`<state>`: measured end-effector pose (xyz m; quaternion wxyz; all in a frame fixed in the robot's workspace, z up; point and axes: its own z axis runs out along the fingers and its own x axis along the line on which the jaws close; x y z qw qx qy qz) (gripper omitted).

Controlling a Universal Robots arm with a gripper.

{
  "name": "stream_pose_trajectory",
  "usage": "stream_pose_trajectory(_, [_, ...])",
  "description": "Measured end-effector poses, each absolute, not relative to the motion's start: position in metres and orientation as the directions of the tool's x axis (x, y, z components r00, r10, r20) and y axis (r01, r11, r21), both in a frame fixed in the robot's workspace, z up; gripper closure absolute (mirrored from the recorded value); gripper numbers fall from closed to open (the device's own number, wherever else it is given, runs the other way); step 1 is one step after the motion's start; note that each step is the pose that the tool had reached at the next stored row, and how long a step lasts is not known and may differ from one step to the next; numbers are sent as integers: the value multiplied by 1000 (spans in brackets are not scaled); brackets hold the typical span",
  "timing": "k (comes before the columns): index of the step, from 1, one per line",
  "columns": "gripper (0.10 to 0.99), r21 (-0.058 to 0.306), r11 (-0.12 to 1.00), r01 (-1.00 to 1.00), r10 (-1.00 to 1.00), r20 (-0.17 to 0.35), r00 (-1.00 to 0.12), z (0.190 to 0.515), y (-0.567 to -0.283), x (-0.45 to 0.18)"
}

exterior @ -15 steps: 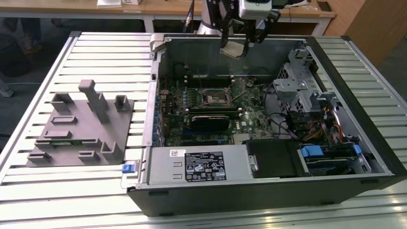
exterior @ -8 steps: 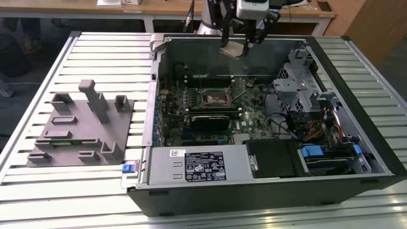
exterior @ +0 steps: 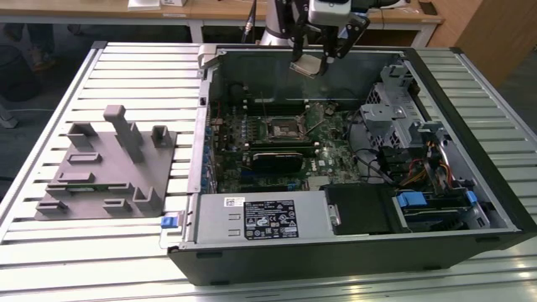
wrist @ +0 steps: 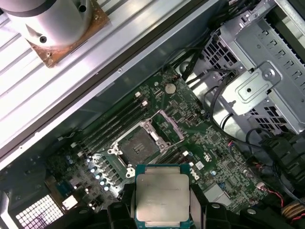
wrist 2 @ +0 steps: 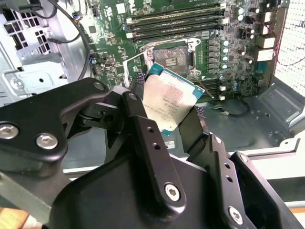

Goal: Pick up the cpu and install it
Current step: 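Place the cpu into insertion slot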

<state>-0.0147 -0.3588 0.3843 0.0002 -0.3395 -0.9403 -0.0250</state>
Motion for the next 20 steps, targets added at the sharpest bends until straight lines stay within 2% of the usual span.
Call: stream_pose_trajectory(20, [545, 47, 687, 725, 725, 17, -688, 384, -359, -15])
